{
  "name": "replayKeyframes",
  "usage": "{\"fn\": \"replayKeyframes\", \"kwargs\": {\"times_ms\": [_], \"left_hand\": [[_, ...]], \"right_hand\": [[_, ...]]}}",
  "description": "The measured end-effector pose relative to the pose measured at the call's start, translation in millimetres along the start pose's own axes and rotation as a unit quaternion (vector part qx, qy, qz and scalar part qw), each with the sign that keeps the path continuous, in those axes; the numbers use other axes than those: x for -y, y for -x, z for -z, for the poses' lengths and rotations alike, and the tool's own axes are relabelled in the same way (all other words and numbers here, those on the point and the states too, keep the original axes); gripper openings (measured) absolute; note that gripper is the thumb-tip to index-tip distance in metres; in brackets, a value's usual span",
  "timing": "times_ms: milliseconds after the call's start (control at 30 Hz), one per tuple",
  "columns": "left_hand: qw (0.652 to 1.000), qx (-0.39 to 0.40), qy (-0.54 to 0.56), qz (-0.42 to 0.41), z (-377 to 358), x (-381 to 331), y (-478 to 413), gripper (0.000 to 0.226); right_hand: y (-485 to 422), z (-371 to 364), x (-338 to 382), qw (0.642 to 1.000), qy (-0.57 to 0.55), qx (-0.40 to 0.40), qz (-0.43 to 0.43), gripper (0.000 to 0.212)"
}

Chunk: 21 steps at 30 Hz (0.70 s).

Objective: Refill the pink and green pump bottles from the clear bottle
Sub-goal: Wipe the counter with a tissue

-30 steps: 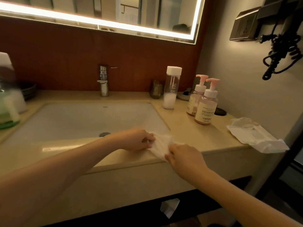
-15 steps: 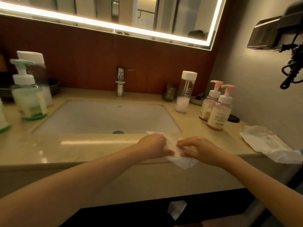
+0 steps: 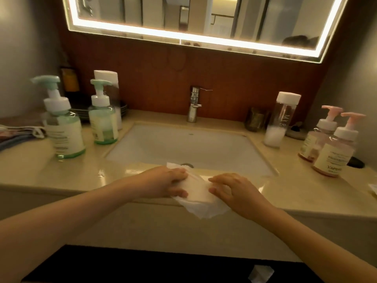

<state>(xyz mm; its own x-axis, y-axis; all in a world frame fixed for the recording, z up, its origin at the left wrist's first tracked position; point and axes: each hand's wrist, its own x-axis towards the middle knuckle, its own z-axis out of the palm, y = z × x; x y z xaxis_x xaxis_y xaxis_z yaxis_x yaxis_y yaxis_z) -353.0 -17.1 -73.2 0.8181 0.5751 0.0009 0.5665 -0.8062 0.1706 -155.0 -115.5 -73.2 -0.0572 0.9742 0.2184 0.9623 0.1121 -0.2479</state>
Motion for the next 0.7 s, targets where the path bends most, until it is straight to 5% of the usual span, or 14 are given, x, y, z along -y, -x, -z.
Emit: {"fn": "replayKeyframes", "kwargs": {"times_ms": [233,400,500,600,700], "left_hand": [[0.996,0.033,0.022,0.084,16,96,79,0.066],[0.989,0.045,0.087,0.112,28,139,113,0.109],[0.987,-0.004,0.1,0.122,25,139,121,0.081],[0.985,-0.136,0.05,0.098,15,128,137,0.047],[0.978,-0.187,0.052,0.079,6,109,157,0.056]], "right_hand": [[-48,-27,64,0.999,-0.04,0.011,0.028,0.032],[-80,-45,106,0.996,-0.063,0.032,0.055,0.032],[-99,-56,130,0.994,-0.077,0.034,0.071,0.03],[-119,-63,148,0.989,-0.093,0.042,0.103,0.031],[-140,-70,160,0.985,-0.089,0.063,0.134,0.032]]}}
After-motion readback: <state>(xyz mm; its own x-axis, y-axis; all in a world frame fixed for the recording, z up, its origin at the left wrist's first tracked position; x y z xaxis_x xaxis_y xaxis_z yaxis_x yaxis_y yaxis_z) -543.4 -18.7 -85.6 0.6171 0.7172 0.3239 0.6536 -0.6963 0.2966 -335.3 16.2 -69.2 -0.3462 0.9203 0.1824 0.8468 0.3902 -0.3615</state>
